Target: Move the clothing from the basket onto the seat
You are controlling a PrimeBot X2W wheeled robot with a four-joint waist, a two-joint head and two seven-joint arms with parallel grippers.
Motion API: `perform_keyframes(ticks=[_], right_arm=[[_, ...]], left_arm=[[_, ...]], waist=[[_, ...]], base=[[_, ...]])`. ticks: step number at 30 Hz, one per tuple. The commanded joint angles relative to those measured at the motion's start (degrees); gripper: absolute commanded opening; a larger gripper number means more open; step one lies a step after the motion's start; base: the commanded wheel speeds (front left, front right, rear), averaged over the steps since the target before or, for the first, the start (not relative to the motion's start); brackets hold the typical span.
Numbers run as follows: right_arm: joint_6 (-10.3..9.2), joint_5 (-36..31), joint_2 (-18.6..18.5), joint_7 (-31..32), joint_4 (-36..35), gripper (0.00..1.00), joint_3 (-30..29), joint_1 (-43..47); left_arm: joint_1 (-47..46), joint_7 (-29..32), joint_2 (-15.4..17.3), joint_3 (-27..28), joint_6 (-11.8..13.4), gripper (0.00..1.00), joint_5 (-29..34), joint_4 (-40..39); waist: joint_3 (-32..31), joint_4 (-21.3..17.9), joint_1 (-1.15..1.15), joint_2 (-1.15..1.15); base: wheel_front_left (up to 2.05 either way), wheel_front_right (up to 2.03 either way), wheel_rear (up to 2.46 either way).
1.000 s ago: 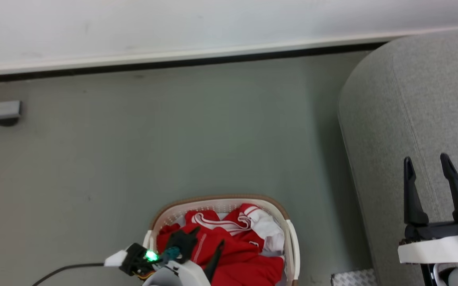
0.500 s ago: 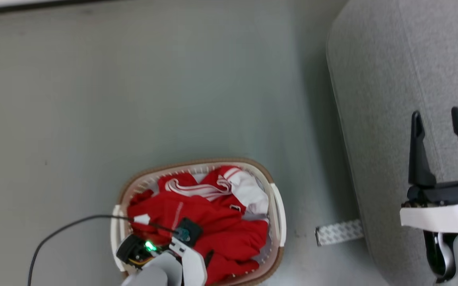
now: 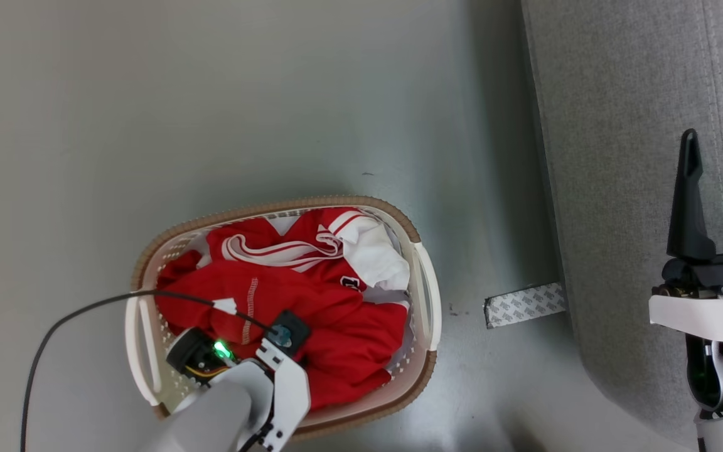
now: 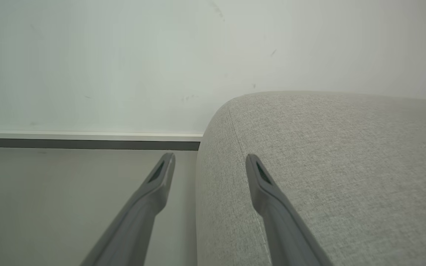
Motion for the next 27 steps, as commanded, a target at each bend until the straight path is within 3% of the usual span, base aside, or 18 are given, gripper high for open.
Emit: perform_keyframes(ticks=[1, 6, 18, 27], right_arm=[[-0.12, -0.54, -0.09, -0.16, -0.16, 1.0, -0.59, -0.51], [-0.12, -1.91, -0.1, -0.16, 0.85, 1.0, -1.61, 1.83], [-0.12, -3.17, -0.1, -0.16, 4.56, 1.0, -2.38, 9.99], [-0.13, -4.21, -0.12, -0.16, 6.27, 1.0, -1.24, 16.88]], left_arm=[[-0.58, -0.78, -0.1, -0.94, 0.13, 0.0, -1.31, 0.86], [-0.51, -4.65, -1.86, -1.22, 0.13, 0.0, -4.29, 1.91], [6.9, -13.78, -4.63, 3.08, 0.42, 0.0, -13.15, -0.01], [12.05, -16.67, -3.98, 6.95, 4.64, 0.0, -16.52, -8.72]], waist=[[0.0, 0.33, -0.01, 0.0], [-4.43, 2.55, -0.01, 0.0], [-24.48, 8.03, -0.01, 0.0], [-35.34, 11.46, -0.01, 0.0]], base=[[0.0, 0.0, 0.0], [0.0, 0.0, 0.0], [0.0, 0.0, 0.0], [0.0, 0.0, 0.0]])
